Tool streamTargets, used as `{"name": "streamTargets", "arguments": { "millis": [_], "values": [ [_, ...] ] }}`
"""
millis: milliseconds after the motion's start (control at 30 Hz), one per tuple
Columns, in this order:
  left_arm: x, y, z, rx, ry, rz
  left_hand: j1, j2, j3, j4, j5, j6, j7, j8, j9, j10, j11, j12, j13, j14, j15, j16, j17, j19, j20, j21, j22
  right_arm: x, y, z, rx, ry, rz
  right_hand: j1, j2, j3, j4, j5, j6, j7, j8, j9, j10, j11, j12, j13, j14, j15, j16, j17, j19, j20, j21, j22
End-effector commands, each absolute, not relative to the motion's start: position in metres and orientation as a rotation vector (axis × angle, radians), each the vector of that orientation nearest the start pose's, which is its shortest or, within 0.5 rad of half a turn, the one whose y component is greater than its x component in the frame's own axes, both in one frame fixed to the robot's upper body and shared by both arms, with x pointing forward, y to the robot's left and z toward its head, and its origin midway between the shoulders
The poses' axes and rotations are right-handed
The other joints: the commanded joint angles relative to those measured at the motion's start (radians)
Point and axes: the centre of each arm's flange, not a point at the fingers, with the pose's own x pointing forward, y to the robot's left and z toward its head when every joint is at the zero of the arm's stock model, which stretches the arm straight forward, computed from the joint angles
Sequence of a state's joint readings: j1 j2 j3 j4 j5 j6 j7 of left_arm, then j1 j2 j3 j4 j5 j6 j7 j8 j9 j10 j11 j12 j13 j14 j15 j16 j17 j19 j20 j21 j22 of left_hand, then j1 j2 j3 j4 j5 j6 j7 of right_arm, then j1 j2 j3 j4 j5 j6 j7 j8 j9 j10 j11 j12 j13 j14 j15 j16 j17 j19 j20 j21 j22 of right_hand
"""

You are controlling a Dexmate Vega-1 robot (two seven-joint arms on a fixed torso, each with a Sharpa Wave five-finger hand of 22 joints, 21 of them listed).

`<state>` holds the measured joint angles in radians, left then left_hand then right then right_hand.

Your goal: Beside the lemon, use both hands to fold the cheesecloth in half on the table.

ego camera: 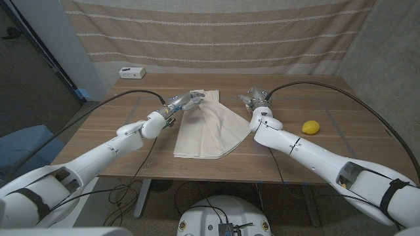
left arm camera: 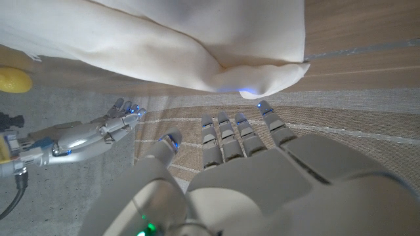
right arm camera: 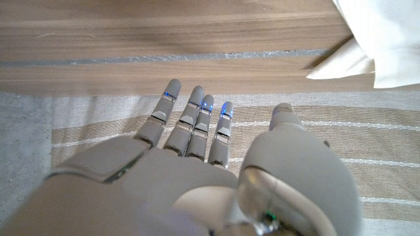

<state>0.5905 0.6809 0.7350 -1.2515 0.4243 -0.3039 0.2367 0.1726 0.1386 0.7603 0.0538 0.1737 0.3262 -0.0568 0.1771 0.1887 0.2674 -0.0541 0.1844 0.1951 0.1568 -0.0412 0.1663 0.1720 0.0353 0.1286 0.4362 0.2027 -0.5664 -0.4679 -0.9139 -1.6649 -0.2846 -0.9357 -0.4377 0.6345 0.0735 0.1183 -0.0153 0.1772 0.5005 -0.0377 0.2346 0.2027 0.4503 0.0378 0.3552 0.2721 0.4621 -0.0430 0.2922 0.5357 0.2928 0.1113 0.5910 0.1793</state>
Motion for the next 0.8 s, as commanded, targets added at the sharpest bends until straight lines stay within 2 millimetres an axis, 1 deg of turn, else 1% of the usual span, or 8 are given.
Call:
{"name": "streamTargets", "arguments": {
  "millis": [33,100,300,433,467,500,600,800],
  "values": [
    [0.667,0.215,-0.004,1.296,-0.808,-0.165,-0.006,0.031,0.004,0.005,0.002,-0.006,0.000,0.000,0.001,-0.003,-0.001,0.003,0.003,0.000,-0.016,0.007,0.002,-0.008,0.003,-0.001,0.003,0.555,-0.138,-0.009,-1.111,-0.324,-0.441,-0.006,-0.011,-0.003,-0.003,0.005,0.025,0.001,0.004,0.005,0.001,0.009,0.010,0.007,0.002,-0.031,0.007,0.007,0.001,0.007,-0.007,0.003],
    [0.666,0.214,-0.004,1.294,-0.819,-0.166,-0.006,0.031,0.005,0.006,0.002,-0.002,0.007,0.003,0.001,0.001,0.000,0.006,0.003,0.001,-0.016,0.008,0.001,-0.008,0.003,-0.001,0.003,0.551,-0.138,-0.013,-1.121,-0.322,-0.444,-0.006,-0.015,-0.004,-0.006,0.006,0.034,0.002,0.007,0.005,0.006,0.006,0.014,0.009,0.003,-0.030,0.008,0.009,-0.002,0.012,-0.010,0.003],
    [0.661,0.212,-0.005,1.292,-0.836,-0.174,-0.009,0.030,0.009,0.013,0.002,0.030,0.035,0.017,0.001,0.042,0.023,0.025,0.002,0.031,-0.003,0.020,-0.001,0.002,0.014,0.004,0.003,0.541,-0.137,-0.027,-1.141,-0.307,-0.446,0.013,-0.028,-0.005,-0.028,0.017,0.076,0.019,0.019,0.009,0.026,0.006,0.031,0.016,0.012,-0.027,0.014,0.015,0.000,0.015,-0.016,0.004],
    [0.660,0.212,-0.006,1.295,-0.834,-0.178,-0.010,0.030,0.013,0.017,0.002,0.041,0.041,0.021,0.001,0.067,0.028,0.035,0.002,0.044,-0.001,0.022,-0.002,0.007,0.022,0.006,0.003,0.537,-0.137,-0.036,-1.157,-0.279,-0.449,0.024,-0.034,-0.005,-0.039,0.022,0.087,0.019,0.024,0.012,0.035,0.008,0.038,0.020,0.017,-0.031,0.018,0.018,0.006,0.013,-0.016,0.004],
    [0.659,0.212,-0.006,1.295,-0.834,-0.177,-0.010,0.030,0.014,0.017,0.002,0.041,0.042,0.020,0.001,0.068,0.031,0.035,0.002,0.046,-0.001,0.022,-0.002,0.008,0.024,0.007,0.003,0.536,-0.137,-0.038,-1.161,-0.276,-0.452,0.035,-0.042,-0.005,-0.048,0.026,0.092,0.022,0.027,0.014,0.036,0.008,0.041,0.022,0.019,-0.030,0.017,0.018,0.005,0.014,-0.018,0.004],
    [0.659,0.212,-0.006,1.295,-0.834,-0.177,-0.010,0.030,0.014,0.018,0.003,0.042,0.046,0.020,0.001,0.071,0.036,0.036,0.002,0.047,0.000,0.022,-0.002,0.008,0.025,0.007,0.003,0.535,-0.137,-0.040,-1.170,-0.271,-0.459,0.039,-0.042,-0.004,-0.051,0.028,0.095,0.025,0.028,0.015,0.037,0.009,0.042,0.023,0.019,-0.030,0.018,0.018,0.006,0.014,-0.019,0.004],
    [0.659,0.213,-0.007,1.296,-0.831,-0.177,-0.012,0.030,0.015,0.021,0.002,0.048,0.048,0.022,0.002,0.079,0.037,0.039,0.002,0.055,0.002,0.024,-0.002,0.008,0.027,0.007,0.003,0.531,-0.137,-0.046,-1.188,-0.255,-0.467,0.052,-0.047,-0.003,-0.061,0.034,0.099,0.024,0.031,0.018,0.039,0.002,0.047,0.026,0.019,-0.032,0.017,0.019,0.008,0.014,-0.021,0.004],
    [0.658,0.212,-0.007,1.302,-0.825,-0.179,-0.017,0.028,0.017,0.030,0.002,0.063,0.051,0.025,0.002,0.099,0.043,0.045,0.002,0.076,0.001,0.028,-0.001,0.014,0.033,0.010,0.003,0.528,-0.139,-0.057,-1.207,-0.221,-0.474,0.061,-0.049,-0.001,-0.069,0.041,0.106,0.022,0.037,0.022,0.037,0.000,0.050,0.030,0.017,-0.035,0.015,0.020,0.010,0.015,-0.023,0.004]
  ]
}}
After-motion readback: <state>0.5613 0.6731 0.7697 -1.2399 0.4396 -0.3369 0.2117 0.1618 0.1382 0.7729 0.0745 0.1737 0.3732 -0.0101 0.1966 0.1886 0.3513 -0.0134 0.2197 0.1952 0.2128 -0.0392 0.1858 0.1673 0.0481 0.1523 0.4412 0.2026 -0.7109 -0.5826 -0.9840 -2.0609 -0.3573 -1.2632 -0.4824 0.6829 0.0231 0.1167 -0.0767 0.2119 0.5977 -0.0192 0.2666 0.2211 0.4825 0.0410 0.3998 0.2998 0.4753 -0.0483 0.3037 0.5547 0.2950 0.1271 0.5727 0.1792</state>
